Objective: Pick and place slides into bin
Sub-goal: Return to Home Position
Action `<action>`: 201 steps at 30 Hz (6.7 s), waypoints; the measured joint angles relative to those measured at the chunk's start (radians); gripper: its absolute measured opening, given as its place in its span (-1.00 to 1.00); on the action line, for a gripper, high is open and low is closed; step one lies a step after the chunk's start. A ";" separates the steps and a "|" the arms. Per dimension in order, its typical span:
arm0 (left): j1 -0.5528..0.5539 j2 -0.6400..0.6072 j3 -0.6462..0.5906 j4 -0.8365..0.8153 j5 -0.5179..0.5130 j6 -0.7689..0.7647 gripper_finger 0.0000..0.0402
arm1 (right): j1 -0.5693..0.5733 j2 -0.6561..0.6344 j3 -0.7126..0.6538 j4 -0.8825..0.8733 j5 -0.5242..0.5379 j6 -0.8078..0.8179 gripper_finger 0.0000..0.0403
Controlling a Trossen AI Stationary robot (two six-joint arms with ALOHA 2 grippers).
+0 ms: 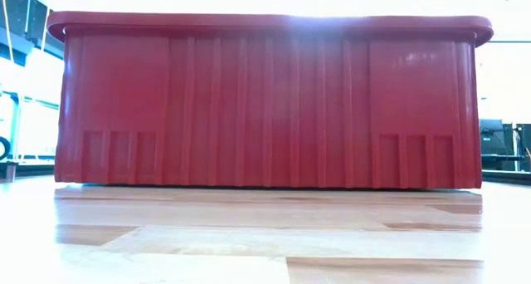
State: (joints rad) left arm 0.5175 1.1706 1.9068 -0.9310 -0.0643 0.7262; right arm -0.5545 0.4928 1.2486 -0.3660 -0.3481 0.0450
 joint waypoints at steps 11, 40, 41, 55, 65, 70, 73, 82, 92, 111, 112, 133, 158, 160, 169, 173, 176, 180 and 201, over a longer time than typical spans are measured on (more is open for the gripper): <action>0.000 -0.312 -0.356 0.165 -0.065 -0.016 -1.00 | 0.000 -0.038 -0.001 -0.018 0.005 0.000 -1.00; -0.001 -0.803 -0.633 0.356 -0.309 0.050 -1.00 | 0.000 -0.285 -0.191 0.210 0.232 -0.069 -1.00; -0.001 -0.811 -0.633 0.352 -0.309 0.047 -1.00 | 0.000 -0.298 -0.205 0.209 0.238 -0.061 -1.00; -0.001 -0.873 -0.668 0.219 -0.310 -0.052 -1.00 | 0.000 -0.452 -0.369 0.214 0.261 0.047 -1.00; -0.001 -1.044 -0.823 0.233 -0.311 -0.120 -1.00 | -0.001 -0.476 -0.433 0.212 0.284 0.095 -1.00; -0.001 -1.131 -0.924 0.240 -0.258 -0.192 -1.00 | -0.001 -0.488 -0.513 0.231 0.288 0.160 -1.00; -0.001 -1.166 -0.991 0.280 -0.184 -0.272 -1.00 | -0.001 -0.487 -0.575 0.272 0.287 0.211 -1.00; -0.001 -1.165 -1.172 0.344 -0.001 -0.421 -1.00 | -0.001 -0.487 -0.700 0.300 0.285 0.291 -1.00; -0.001 -1.164 -1.459 0.687 0.078 -0.473 -1.00 | -0.001 -0.488 -0.835 0.335 0.253 0.382 -1.00; -0.001 -1.164 -1.612 0.700 -0.072 -0.490 -1.00 | -0.001 -0.488 -1.011 0.332 0.238 0.420 -1.00; -0.001 -1.164 -1.619 0.704 -0.076 -0.493 -1.00 | -0.001 -0.488 -1.019 0.334 0.238 0.420 -1.00; -0.001 -1.165 -1.685 0.814 -0.095 -0.461 -1.00 | -0.002 -0.488 -1.037 0.332 0.282 0.315 -1.00; 0.000 -1.165 -1.684 0.803 -0.145 -0.426 -1.00 | -0.266 -0.377 -1.037 0.407 0.140 0.260 -1.00; 0.000 -1.165 -1.684 0.802 -0.130 -0.430 -1.00 | -0.266 -0.377 -1.037 0.346 0.127 0.262 -1.00; -0.001 -1.164 -1.687 0.802 -0.099 -0.498 -1.00 | -0.265 -0.377 -1.037 0.239 0.112 0.260 -1.00; -0.001 -1.164 -1.688 0.794 -0.090 -0.540 -1.00 | -0.265 -0.377 -1.037 0.232 0.112 0.260 -1.00; -0.001 -1.164 -1.688 0.780 -0.082 -0.578 -1.00 | -0.265 -0.377 -1.037 0.215 0.112 0.259 -1.00; -0.001 -1.164 -1.688 0.779 -0.026 -0.636 -1.00 | -0.264 -0.377 -1.037 0.186 0.110 0.234 -1.00; -0.001 -1.164 -1.687 0.698 0.041 -0.738 -1.00 | -0.264 -0.378 -1.035 0.167 0.056 0.181 -1.00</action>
State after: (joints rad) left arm 0.5163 0.0067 0.2203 -0.2335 -0.0235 -0.0122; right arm -0.8188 0.1150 0.2138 -0.1986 -0.2920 0.2264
